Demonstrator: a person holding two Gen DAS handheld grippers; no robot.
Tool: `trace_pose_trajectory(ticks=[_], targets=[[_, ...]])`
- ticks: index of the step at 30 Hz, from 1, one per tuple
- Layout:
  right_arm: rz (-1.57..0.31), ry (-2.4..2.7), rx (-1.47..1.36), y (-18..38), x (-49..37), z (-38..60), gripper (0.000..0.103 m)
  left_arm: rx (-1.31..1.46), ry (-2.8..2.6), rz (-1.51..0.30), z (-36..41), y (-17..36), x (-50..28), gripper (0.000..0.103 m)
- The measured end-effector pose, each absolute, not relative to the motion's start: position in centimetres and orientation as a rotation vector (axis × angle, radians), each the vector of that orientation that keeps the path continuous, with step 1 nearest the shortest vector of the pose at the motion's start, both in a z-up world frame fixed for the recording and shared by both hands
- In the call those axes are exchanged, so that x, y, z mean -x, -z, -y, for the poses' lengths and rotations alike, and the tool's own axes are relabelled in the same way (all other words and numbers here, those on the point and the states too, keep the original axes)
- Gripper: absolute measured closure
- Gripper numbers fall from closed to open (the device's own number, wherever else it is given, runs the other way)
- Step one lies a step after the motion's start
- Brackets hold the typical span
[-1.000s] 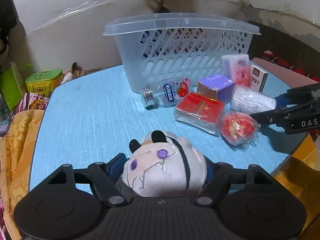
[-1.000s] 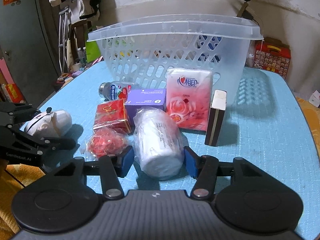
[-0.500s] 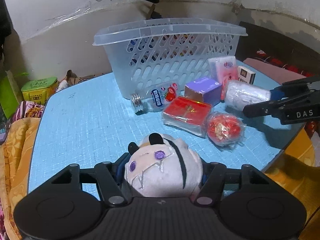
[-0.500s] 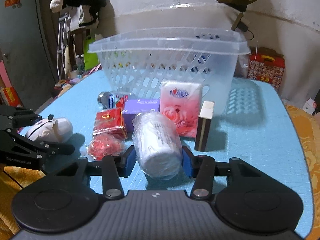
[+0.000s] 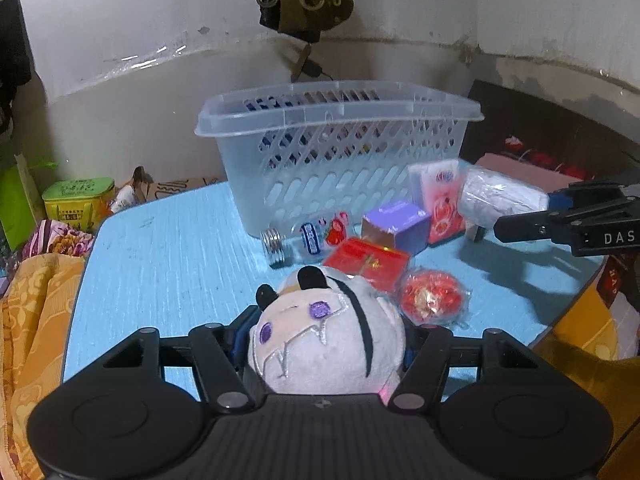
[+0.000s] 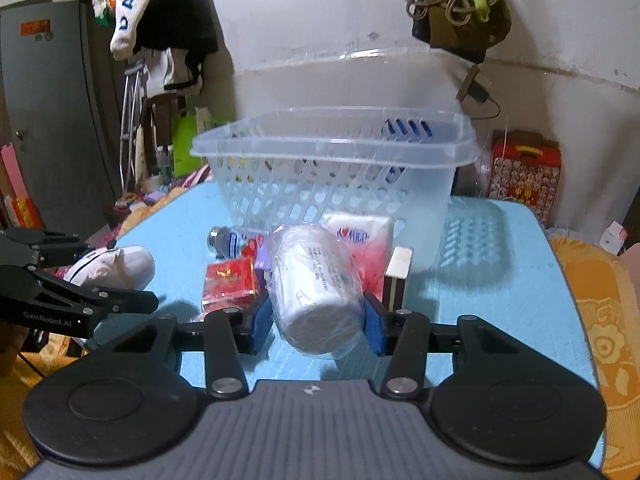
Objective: Organize objects
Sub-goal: 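Grasp the white cat plush with the left tool while the right tool grasps the white wrapped roll, then lift the plush with the left tool while the right tool lifts the roll toward the basket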
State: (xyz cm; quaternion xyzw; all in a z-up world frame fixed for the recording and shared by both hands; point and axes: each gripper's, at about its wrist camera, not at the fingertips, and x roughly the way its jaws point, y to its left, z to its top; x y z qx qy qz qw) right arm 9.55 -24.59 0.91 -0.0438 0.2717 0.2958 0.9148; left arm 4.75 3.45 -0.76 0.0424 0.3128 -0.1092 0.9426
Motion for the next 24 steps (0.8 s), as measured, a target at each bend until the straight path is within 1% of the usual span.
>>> trace_pose_trajectory(ticks=[9, 24], targets=[[-0.468, -0.614, 0.078, -2.0, -8.5, 24.8, 0.052, -0.042, 0.222, -0.518, -4.2, -0.8, -3.6, 0.035], [-0.407, -0.599, 0.044, -2.4, -7.8, 25.8, 0.052, -0.014, 0.207, -0.432, -4.6, -1.9, -3.0, 0.035]])
